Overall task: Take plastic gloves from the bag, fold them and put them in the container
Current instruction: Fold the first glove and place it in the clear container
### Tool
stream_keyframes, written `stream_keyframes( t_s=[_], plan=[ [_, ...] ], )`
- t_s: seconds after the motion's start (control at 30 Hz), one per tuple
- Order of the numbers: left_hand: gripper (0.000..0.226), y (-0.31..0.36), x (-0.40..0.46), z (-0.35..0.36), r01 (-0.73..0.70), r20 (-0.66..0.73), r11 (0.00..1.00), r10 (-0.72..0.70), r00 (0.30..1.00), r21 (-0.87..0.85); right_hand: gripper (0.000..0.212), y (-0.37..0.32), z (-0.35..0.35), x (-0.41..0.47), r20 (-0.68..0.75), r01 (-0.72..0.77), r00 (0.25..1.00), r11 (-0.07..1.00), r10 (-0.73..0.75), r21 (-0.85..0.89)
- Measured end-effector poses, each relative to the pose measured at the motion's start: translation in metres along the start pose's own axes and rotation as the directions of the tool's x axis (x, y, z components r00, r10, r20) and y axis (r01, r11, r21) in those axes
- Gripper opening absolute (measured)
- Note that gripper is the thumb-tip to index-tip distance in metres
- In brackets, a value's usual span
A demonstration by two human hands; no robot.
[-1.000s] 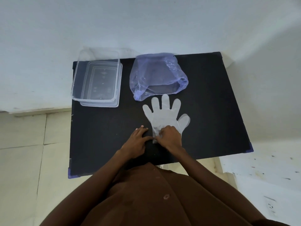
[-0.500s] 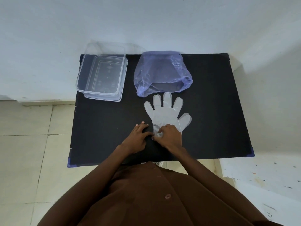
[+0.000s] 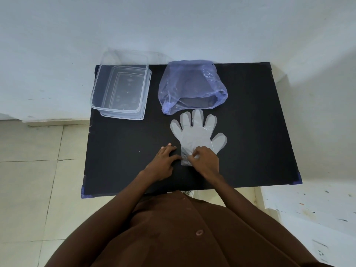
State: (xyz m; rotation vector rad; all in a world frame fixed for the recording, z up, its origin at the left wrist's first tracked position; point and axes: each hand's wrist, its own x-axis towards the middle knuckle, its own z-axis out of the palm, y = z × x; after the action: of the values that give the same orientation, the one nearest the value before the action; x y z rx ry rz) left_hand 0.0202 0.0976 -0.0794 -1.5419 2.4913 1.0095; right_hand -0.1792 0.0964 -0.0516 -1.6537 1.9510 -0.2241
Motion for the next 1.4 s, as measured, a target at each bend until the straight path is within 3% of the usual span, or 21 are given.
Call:
stream_keyframes(
  t_s=[0.13, 0.27, 0.47, 0.63, 0.77, 0.83, 0.9, 0.93, 0.97, 1.0, 1.03, 1.07, 1.1, 1.17, 1.27, 1.4],
  plan=[
    [0.053, 0.003, 0.002, -0.001, 0.013, 0.01, 1.0, -0.013, 1.0, 0.027, 0.018, 0.007, -0.005, -0.002, -0.147, -0.002, 0.989, 0.998, 0.011, 0.062],
    [0.044, 0.012, 0.009, -0.011, 0.068, 0.023, 0.996, -0.069, 0.997, 0.049, 0.018, 0.013, -0.012, -0.002, -0.195, -0.018, 0.98, 0.992, 0.042, 0.123],
    [0.035, 0.028, 0.027, -0.029, 0.131, -0.099, 0.99, -0.126, 0.987, 0.046, 0.018, 0.016, -0.021, -0.003, -0.261, 0.028, 0.965, 0.986, 0.016, 0.165],
    [0.049, 0.029, 0.033, -0.029, 0.073, 0.062, 0.988, -0.082, 0.995, 0.137, 0.016, 0.013, -0.03, -0.004, -0.289, 0.09, 0.957, 0.983, -0.041, 0.158],
    [0.051, 0.028, 0.035, -0.034, 0.058, 0.109, 0.987, -0.075, 0.991, 0.151, 0.016, 0.009, -0.044, 0.003, -0.283, 0.09, 0.958, 0.983, -0.042, 0.159],
    [0.045, 0.029, 0.037, -0.036, 0.05, 0.046, 0.992, -0.056, 0.997, 0.114, 0.016, 0.007, -0.052, 0.006, -0.287, 0.108, 0.956, 0.984, -0.064, 0.14],
    [0.037, 0.035, 0.042, -0.039, 0.09, -0.107, 0.992, -0.099, 0.989, -0.085, 0.017, 0.003, -0.06, 0.006, -0.327, 0.161, 0.937, 0.982, -0.122, 0.095],
    [0.032, 0.042, 0.045, -0.043, 0.139, -0.143, 0.941, -0.19, 0.971, -0.31, 0.018, 0.0, -0.063, 0.005, -0.344, 0.194, 0.925, 0.979, -0.161, 0.063],
    [0.03, 0.052, 0.048, -0.051, 0.2, -0.09, 0.785, -0.309, 0.947, -0.587, 0.018, -0.003, -0.066, 0.004, -0.352, 0.229, 0.913, 0.973, -0.206, 0.024],
    [0.035, 0.061, 0.053, -0.058, 0.265, 0.054, 0.529, -0.381, 0.923, -0.806, 0.017, -0.007, -0.069, 0.003, -0.348, 0.264, 0.903, 0.964, -0.254, -0.019],
    [0.045, 0.069, 0.058, -0.064, 0.33, 0.226, 0.242, -0.372, 0.9, -0.913, 0.017, -0.011, -0.071, 0.0, -0.336, 0.3, 0.892, 0.952, -0.304, -0.065],
    [0.058, 0.073, 0.062, -0.069, 0.367, 0.344, 0.02, -0.304, 0.889, -0.93, 0.017, -0.015, -0.073, -0.002, -0.323, 0.339, 0.877, 0.934, -0.356, -0.109],
    [0.07, 0.076, 0.067, -0.072, 0.372, 0.388, -0.112, -0.239, 0.89, -0.921, 0.018, -0.018, -0.074, -0.005, -0.312, 0.381, 0.859, 0.914, -0.406, -0.143],
    [0.077, 0.077, 0.071, -0.074, 0.336, 0.383, -0.235, -0.193, 0.903, -0.912, 0.021, -0.022, -0.074, -0.01, -0.281, 0.449, 0.831, 0.877, -0.481, -0.172],
    [0.063, 0.079, 0.072, -0.076, 0.319, 0.391, -0.321, -0.191, 0.901, -0.892, 0.023, -0.02, -0.069, -0.017, -0.219, 0.501, 0.828, 0.856, -0.516, -0.127],
    [0.028, 0.079, 0.068, -0.077, 0.329, 0.407, -0.302, -0.246, 0.88, -0.895, 0.023, -0.01, -0.067, -0.022, -0.238, 0.489, 0.846, 0.872, -0.477, -0.01]
  ],
)
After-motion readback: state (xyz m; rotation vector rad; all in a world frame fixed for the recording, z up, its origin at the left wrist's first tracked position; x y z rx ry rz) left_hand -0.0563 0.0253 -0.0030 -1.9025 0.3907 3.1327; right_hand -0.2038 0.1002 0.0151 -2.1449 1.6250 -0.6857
